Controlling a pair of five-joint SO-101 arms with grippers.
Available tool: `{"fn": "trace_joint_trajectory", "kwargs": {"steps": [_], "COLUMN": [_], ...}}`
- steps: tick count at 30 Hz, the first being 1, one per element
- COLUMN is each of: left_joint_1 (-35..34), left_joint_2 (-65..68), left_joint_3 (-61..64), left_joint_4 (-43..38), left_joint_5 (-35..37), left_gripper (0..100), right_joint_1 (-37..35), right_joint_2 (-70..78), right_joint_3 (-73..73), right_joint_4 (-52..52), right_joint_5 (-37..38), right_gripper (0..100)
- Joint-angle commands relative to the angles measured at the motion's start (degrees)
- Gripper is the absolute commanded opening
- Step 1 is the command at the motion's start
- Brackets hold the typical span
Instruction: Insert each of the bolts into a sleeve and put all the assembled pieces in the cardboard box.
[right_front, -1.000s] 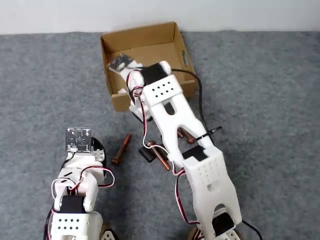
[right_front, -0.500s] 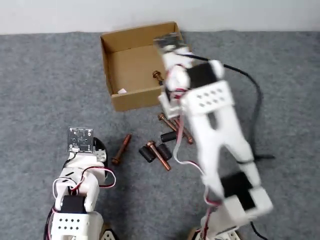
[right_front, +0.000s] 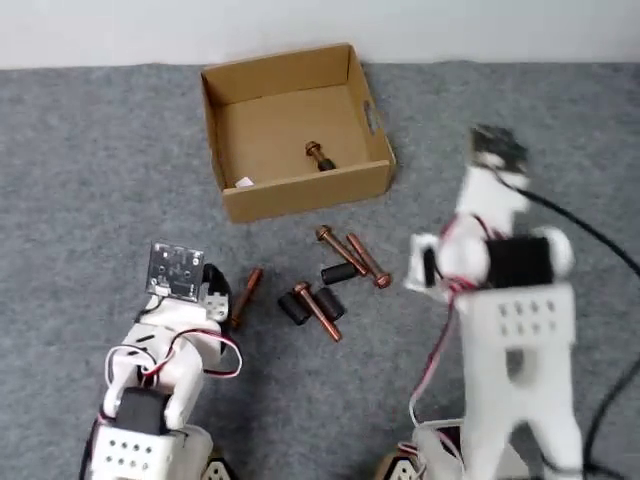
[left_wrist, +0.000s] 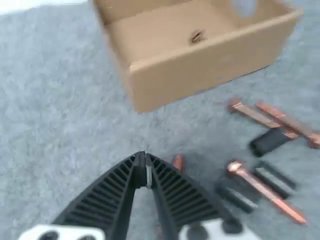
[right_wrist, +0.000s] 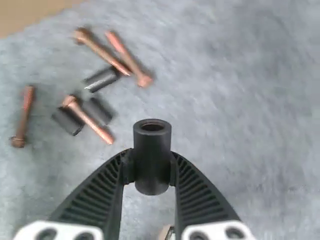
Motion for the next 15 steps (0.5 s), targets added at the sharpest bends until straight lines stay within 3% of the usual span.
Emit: {"fn": "trace_joint_trajectory", "kwargs": {"steps": [1,6,15], "left_joint_1": [5.5,9.4,9.5], "left_joint_2": [2.1,15.5,47.9], "left_joint_3": [-14.5,-29.7,-51.5], "left_joint_4": [11.6,16.8,17.0], "left_joint_5": [0.4,2.4,22.2], "left_gripper": [1,1,1], "right_joint_1": [5.3,10.7,17.6], "right_joint_2": [-14.2,-32.7,-54.9], "right_joint_3": [9.0,26.5,42.8], "right_joint_4": [-5.6,-10.6,-10.2], "right_joint_5": [-0.1,2.3,2.2], "right_gripper": [0.8,0.8,0.8]}}
